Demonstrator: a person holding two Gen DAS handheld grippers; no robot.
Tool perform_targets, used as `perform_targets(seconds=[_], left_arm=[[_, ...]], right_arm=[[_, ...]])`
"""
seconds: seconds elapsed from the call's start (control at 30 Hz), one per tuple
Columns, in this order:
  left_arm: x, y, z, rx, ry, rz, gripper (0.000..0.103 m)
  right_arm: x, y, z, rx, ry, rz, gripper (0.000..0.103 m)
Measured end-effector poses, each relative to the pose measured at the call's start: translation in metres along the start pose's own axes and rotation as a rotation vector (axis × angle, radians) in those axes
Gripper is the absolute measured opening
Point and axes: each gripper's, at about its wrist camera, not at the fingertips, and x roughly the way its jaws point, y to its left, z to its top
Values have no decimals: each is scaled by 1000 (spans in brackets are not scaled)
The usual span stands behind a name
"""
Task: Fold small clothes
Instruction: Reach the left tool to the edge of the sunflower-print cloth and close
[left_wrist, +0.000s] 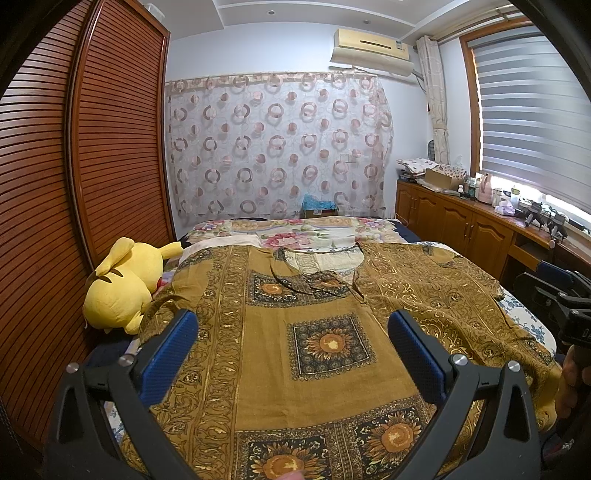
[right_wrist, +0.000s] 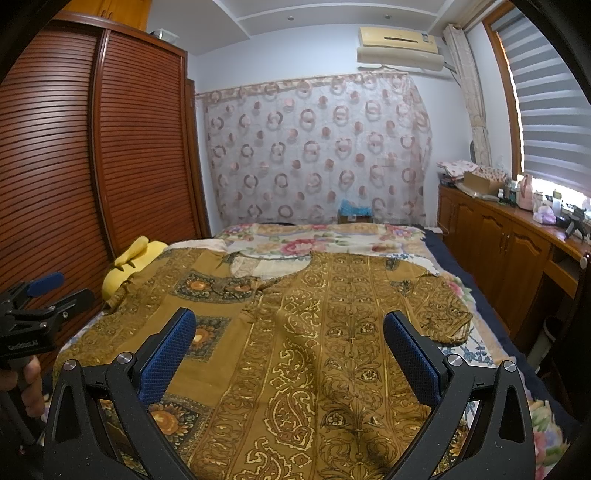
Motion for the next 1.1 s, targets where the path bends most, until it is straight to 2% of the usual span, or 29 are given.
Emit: perform_targets(seconds=[0.23,0.33,0.53,0.73,0.9,1.1], left_arm=[[4,0,0,-9,32,12,103],[11,13,-1,-17,56,25,103],[40,50,-20,-72,132,76,103],[55,87,-26,-104,149,122,103],[60,115,-23,-124,166,112,103],[69,147,-16,-107,191,76,103]], right_arm=[[4,2,-7,1,7,9,103],[12,-1,-9,0,23,16,103],[40,24,-7,-13,70,40,103],[63,34,-11,-42,89,66,103],[80,46,-10,-81,85,89,103],[100,59,-10,-102,114,175,103]])
